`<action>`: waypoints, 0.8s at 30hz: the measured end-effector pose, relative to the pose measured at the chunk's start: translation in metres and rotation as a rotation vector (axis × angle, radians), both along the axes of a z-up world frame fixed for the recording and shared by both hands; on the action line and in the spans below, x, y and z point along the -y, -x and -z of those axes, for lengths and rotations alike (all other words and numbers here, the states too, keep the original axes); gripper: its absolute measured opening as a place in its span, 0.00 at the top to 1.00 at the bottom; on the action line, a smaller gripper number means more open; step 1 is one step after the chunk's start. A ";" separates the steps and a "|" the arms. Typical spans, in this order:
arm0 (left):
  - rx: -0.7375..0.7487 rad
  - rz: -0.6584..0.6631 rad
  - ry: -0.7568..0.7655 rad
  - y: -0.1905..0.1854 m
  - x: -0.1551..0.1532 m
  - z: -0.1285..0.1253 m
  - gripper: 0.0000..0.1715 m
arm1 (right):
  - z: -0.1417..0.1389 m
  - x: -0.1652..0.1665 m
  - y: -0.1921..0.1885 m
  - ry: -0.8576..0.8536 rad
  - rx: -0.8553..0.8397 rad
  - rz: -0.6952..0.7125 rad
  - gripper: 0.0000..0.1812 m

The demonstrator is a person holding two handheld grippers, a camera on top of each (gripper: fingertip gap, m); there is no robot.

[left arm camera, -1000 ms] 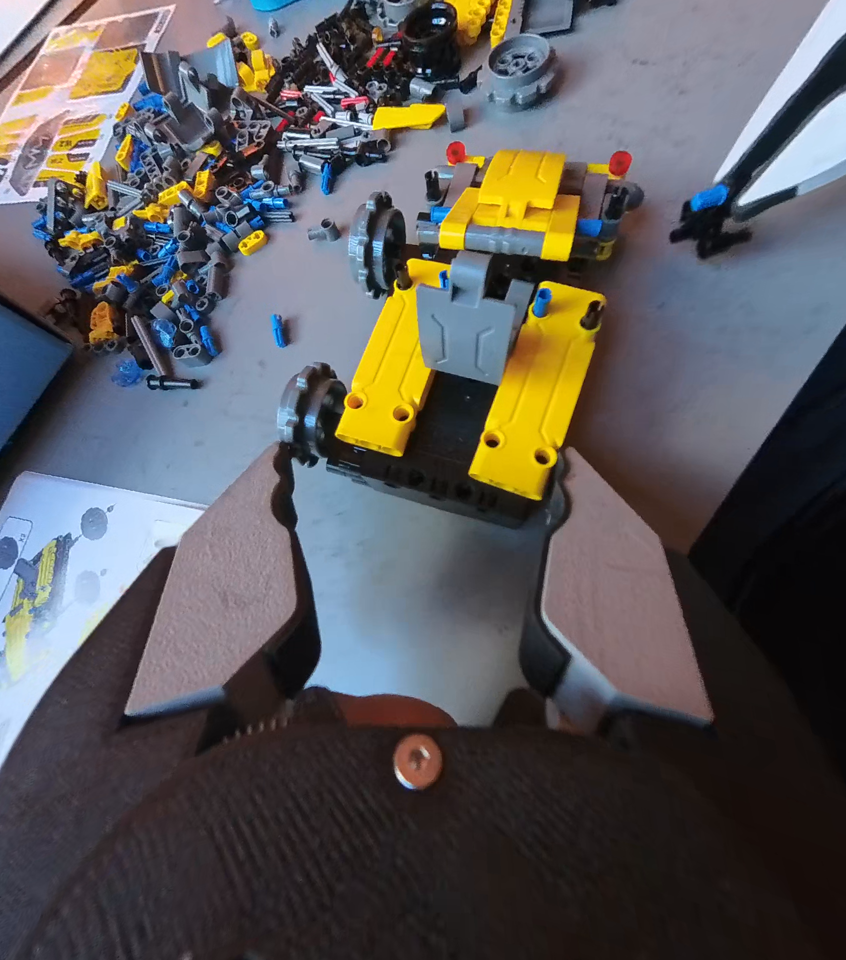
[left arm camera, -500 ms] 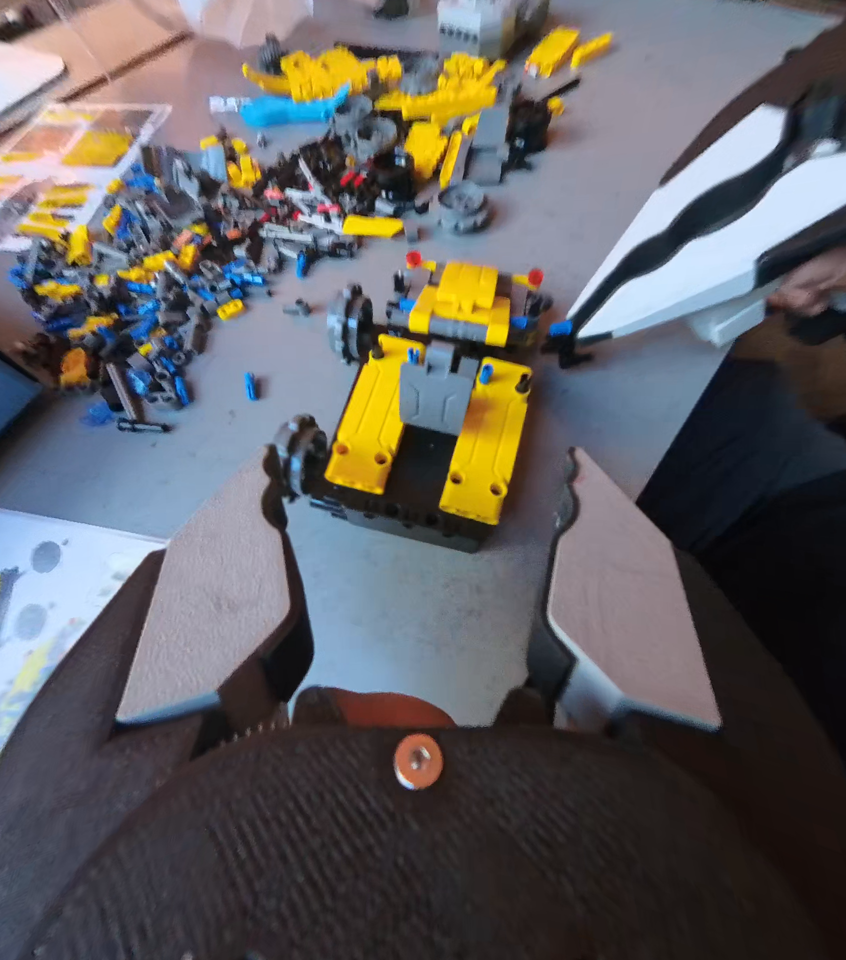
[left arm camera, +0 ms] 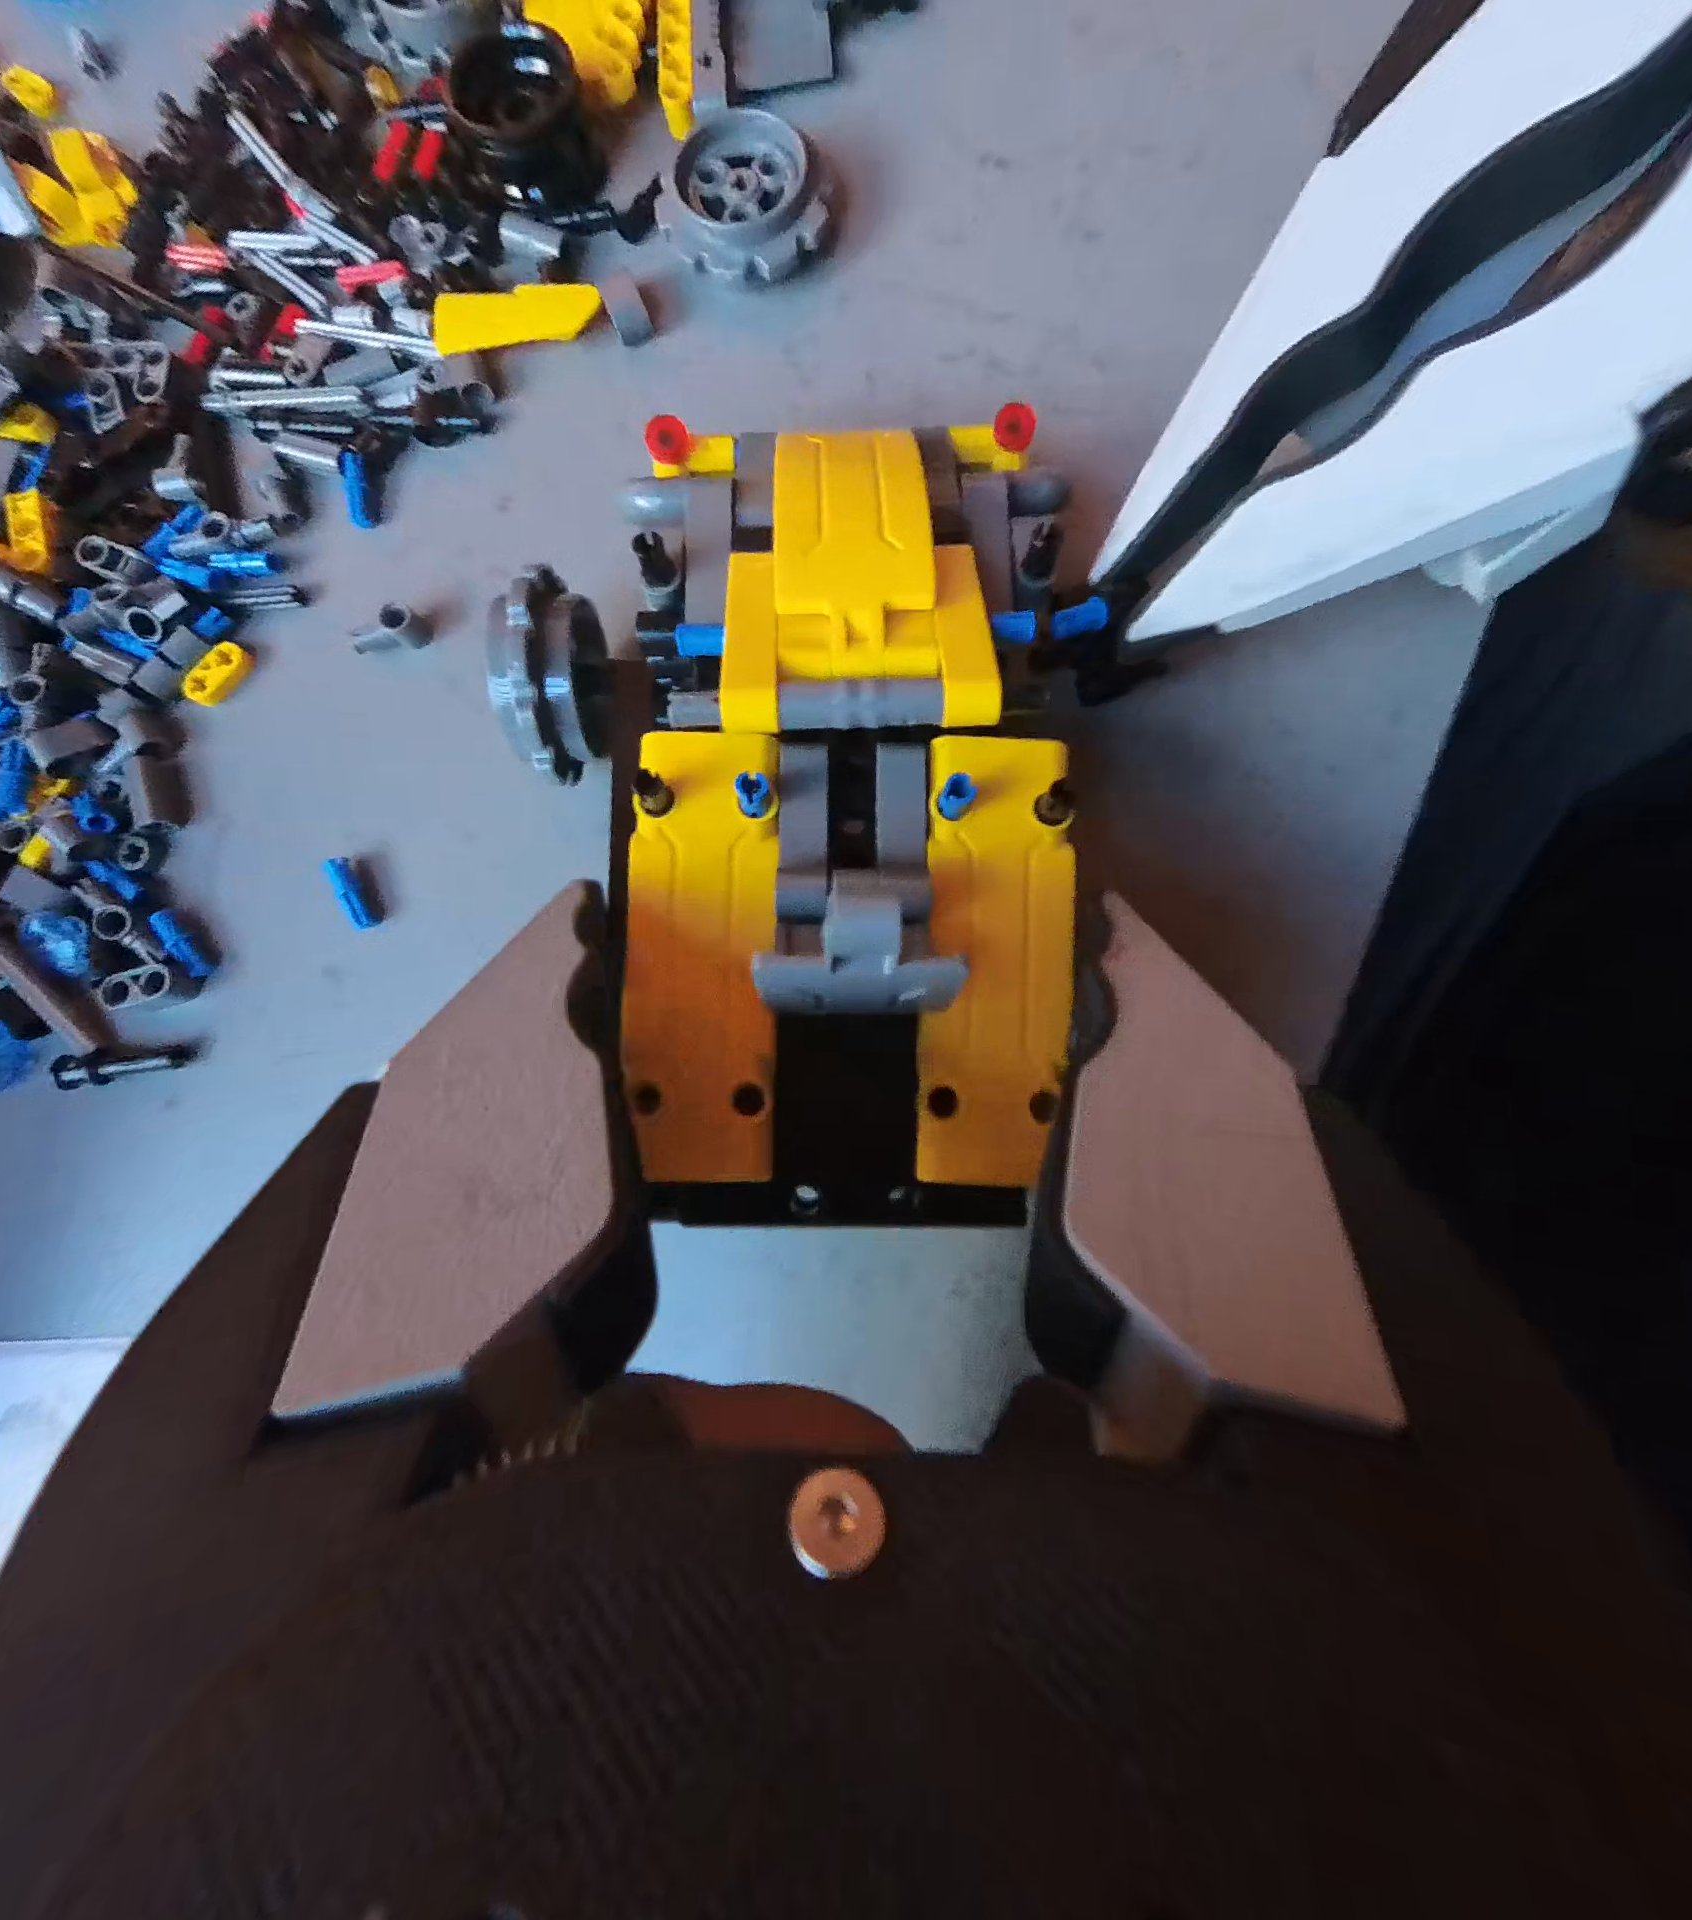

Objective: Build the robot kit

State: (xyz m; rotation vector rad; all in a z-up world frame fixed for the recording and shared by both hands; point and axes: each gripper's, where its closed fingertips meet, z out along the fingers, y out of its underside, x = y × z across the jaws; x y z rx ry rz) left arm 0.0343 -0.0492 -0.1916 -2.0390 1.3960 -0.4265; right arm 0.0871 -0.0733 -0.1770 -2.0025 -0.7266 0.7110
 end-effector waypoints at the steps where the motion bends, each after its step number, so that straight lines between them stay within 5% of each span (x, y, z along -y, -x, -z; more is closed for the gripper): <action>1: -0.014 0.013 -0.033 0.000 -0.002 0.002 0.50 | 0.001 0.000 0.000 0.000 0.003 0.003 0.96; 7: -0.120 0.103 -0.118 0.009 -0.015 -0.001 0.48 | 0.008 -0.002 0.002 0.014 0.024 0.035 0.96; 12: -0.019 0.017 -0.288 0.011 -0.012 -0.042 0.44 | 0.008 0.000 0.005 0.039 0.002 0.044 0.91; 14: 0.073 -0.079 -0.414 0.015 -0.009 -0.068 0.55 | 0.007 0.004 0.005 0.048 -0.014 0.042 0.89; 16: 0.234 -0.089 -0.383 0.003 0.016 -0.079 0.71 | 0.006 0.009 0.005 0.061 -0.032 0.037 0.89; 19: 0.275 -0.050 -0.315 -0.018 0.048 -0.063 0.77 | 0.000 0.018 -0.004 0.048 -0.018 0.015 0.86; 24: 0.250 -0.112 -0.248 -0.037 0.049 -0.028 0.79 | -0.026 0.014 -0.038 -0.040 0.045 -0.130 0.85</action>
